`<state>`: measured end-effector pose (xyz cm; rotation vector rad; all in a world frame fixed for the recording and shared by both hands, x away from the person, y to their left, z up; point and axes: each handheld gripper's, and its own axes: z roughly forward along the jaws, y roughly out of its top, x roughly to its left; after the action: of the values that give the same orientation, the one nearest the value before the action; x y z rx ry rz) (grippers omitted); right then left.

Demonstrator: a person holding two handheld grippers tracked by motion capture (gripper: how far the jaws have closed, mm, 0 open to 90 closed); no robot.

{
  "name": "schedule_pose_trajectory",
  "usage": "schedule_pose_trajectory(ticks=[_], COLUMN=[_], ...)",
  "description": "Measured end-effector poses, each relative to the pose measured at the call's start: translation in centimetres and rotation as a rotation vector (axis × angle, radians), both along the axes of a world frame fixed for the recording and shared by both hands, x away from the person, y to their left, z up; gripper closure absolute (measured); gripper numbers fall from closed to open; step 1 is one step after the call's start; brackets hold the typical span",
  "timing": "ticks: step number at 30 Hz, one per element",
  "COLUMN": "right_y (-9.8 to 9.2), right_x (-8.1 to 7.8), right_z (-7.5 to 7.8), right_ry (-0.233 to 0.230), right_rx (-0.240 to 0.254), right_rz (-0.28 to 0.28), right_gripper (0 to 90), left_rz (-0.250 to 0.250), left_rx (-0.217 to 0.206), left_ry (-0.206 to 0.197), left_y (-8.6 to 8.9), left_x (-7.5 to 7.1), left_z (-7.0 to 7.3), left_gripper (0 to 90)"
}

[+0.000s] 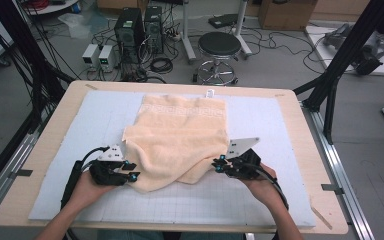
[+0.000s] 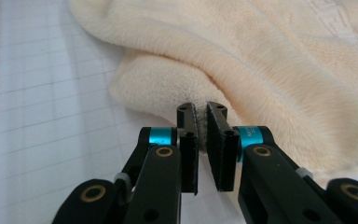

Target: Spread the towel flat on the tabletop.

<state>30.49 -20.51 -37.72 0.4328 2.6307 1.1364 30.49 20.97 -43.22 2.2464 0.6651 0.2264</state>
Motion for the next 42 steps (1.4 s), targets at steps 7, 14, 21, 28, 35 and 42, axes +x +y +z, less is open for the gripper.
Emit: schedule_pose_trajectory(ticks=[7,14,21,28,35,42], right_y=[-2.1,-1.4,-1.7,-1.9,-3.4,-1.6], right_x=[-0.5,-0.6,-2.5,-6.7,-9.4,-5.3], right_z=[-1.1,-3.0,0.3,4.4,6.1,2.0], right_ry=[0.112,0.132,0.059,-0.012,0.023,0.026], right_rx=[-0.004,-0.001,0.028,0.037,0.124,0.069], right_rz=[0.028,0.024,0.044,0.098,0.152,0.063], right_gripper=[83.6,83.5,83.5,83.6,72.4,63.4], left_rz=[-0.012,-0.013,-0.009,-0.042,-0.083,-0.055], left_rx=[0.023,0.003,-0.074,-0.128,-0.137,-0.119], left_ry=[-0.027,-0.052,-0.134,-0.2,-0.18,-0.171], left_y=[-0.5,-0.2,1.7,3.2,3.6,2.5], left_x=[0.0,-0.8,-3.6,-8.0,-10.0,-6.2], left_z=[-0.4,0.8,5.2,9.9,9.9,5.1], left_gripper=[69.1,86.4,86.8,86.9,69.3,59.4])
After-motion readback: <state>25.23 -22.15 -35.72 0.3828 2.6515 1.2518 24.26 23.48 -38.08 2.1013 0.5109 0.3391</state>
